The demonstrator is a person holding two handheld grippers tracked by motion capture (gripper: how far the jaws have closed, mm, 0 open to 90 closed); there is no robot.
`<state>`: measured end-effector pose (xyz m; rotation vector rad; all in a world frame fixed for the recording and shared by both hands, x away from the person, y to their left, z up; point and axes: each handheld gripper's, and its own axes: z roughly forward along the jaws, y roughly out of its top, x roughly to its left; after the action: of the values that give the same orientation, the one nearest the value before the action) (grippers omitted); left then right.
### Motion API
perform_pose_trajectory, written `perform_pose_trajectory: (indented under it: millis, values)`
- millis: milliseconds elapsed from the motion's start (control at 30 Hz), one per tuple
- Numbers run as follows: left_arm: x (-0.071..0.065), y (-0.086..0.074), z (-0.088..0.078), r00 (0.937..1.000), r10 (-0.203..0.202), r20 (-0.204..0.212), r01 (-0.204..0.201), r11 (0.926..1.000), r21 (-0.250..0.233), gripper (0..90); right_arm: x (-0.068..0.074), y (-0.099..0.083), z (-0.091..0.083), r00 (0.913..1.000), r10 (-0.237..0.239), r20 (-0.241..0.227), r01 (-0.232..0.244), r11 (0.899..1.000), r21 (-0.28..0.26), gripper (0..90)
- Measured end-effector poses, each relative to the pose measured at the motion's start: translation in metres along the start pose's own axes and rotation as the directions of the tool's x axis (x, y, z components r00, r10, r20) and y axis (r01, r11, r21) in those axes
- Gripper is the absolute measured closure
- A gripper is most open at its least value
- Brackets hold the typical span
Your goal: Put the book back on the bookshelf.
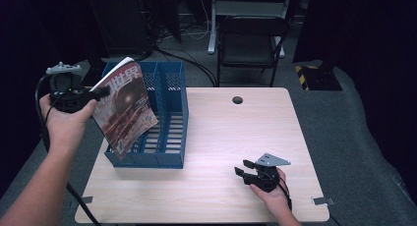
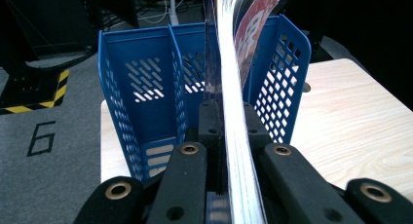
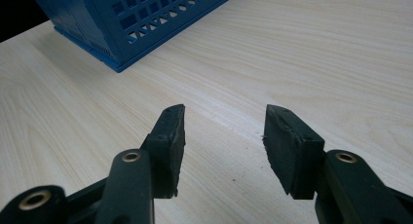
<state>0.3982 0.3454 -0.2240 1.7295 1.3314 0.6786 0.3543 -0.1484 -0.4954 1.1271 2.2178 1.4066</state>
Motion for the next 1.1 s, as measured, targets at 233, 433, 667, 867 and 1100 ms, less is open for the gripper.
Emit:
perform_pose_trajectory:
  millis: [233,433,667,867,1100]
  values:
    - [-0.001,0.002,0.004,1.0000,-0.005,-0.007,0.005,1.0000,0.000,84.0,0.000,0.000,0.000,1.0000,0.000,0.000,0.000,1.000,0.000,50.1]
    - [-0.002,0.005,0.008,0.9998,-0.011,-0.016,0.011,0.9999,-0.006,84.1,0.000,0.000,0.000,1.0000,-0.001,0.000,0.001,1.000,-0.002,50.1]
    - [-0.005,0.010,0.015,0.9993,-0.024,-0.030,0.024,0.9997,-0.011,84.0,0.000,0.000,0.000,1.0000,0.002,-0.002,-0.002,1.000,-0.005,50.1]
    - [-0.010,0.016,0.021,0.9984,-0.020,-0.052,0.019,0.9995,-0.026,84.0,0.000,0.000,0.000,1.0000,-0.002,-0.002,0.002,1.000,-0.002,50.1]
    - [-0.017,0.018,0.029,0.9983,-0.011,-0.057,0.010,0.9995,-0.029,84.0,-0.001,0.000,-0.001,1.0000,0.002,-0.002,-0.002,1.000,-0.008,50.1]
